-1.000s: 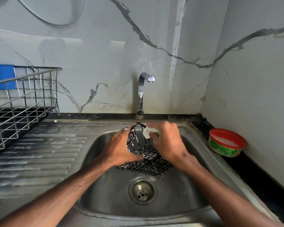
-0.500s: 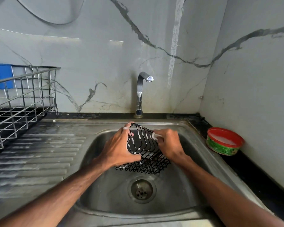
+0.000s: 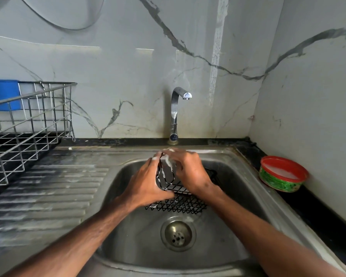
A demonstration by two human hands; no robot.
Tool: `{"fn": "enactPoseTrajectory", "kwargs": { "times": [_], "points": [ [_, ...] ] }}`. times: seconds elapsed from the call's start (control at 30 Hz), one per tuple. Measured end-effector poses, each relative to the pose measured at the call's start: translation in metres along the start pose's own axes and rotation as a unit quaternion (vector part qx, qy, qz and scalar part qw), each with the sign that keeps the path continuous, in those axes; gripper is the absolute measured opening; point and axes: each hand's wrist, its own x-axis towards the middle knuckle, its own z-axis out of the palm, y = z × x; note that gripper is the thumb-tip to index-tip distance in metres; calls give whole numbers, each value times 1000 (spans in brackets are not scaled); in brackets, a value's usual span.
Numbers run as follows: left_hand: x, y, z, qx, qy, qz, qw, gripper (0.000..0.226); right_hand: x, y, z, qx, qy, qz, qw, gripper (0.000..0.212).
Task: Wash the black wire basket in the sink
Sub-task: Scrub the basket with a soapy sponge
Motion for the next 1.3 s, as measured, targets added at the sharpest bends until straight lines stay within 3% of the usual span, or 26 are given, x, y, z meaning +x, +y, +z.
{"fn": "enactPoseTrajectory", "kwargs": {
  "times": [0.1,0.3,0.53,0.63,0.77,0.87,1.13,1.3],
  "points": [
    [-3,-3,-2,0,-3,-6,1000,132,-5,48,-5,-25,-48,154,987,37],
    [-1,-6,-1,-4,-2,-4,1000,130,-27,127,-23,-101,-61,289,950,28],
    [0,-8,-2,8,-1,-28,1000,139,-12,44,-8,-63,-49,229,970,26],
    [1,-9,-4,20,-2,-27,999,140,-12,-12,-6,-40,-78,149,985,29],
    [2,-19,-9,64,-20,-17,998,128,-19,-39,0,-61,-114,22,991,51],
    [-1,-16,-13,78,-8,-34,996,126,-18,-17,1,-69,-130,73,986,55],
    [-2,-13,-15,88,-24,-42,995,140,-34,73,-21,-121,-80,271,952,29],
    [-3,-18,-12,81,-27,-49,995,137,-32,41,-8,-124,-77,248,958,21]
  ]
}}
